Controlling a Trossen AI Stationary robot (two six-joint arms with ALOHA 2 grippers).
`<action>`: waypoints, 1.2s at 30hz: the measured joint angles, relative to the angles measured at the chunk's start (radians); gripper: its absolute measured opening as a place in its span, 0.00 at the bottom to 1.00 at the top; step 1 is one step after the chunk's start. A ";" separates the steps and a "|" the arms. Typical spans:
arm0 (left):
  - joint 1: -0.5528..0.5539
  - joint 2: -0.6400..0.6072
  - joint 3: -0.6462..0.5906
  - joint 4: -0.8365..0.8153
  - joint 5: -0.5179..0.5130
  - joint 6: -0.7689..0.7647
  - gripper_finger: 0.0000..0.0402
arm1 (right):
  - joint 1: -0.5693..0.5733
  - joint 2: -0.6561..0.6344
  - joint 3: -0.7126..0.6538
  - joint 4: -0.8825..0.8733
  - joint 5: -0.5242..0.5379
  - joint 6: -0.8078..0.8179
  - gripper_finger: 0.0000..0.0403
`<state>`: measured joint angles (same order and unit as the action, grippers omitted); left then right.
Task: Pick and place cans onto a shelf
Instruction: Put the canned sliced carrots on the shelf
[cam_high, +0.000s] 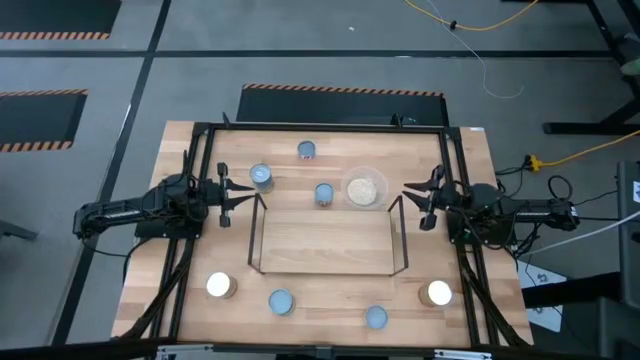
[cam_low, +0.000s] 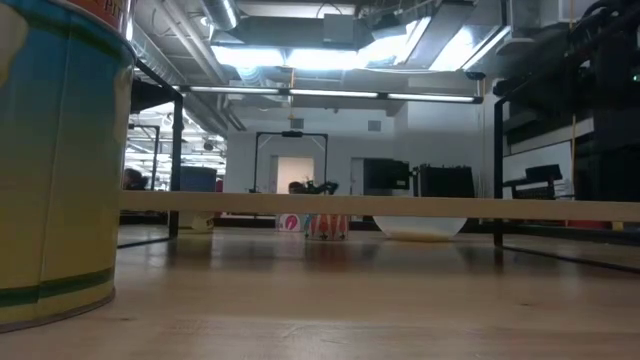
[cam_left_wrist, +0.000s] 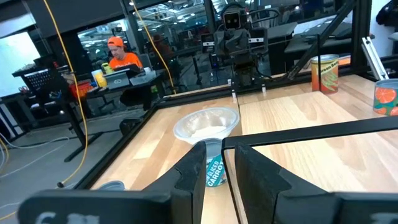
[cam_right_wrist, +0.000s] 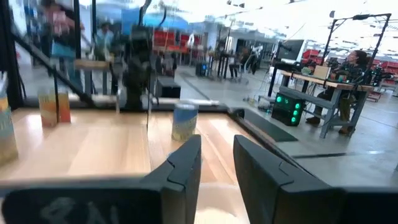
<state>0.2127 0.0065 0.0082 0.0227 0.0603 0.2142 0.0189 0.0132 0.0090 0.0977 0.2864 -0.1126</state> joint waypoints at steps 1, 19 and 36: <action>0.000 0.000 0.000 0.000 0.000 0.000 0.19 | 0.000 0.000 0.000 0.017 0.000 0.008 0.26; 0.000 0.000 0.000 0.000 0.000 -0.001 0.19 | 0.000 0.007 0.116 0.112 -0.001 0.077 0.58; 0.000 0.000 0.000 0.000 0.000 -0.001 0.19 | -0.001 0.469 0.566 -0.094 -0.001 0.074 0.56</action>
<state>0.2127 0.0064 0.0082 0.0227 0.0601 0.2134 0.0180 0.4819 0.5750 0.0032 0.2854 -0.0383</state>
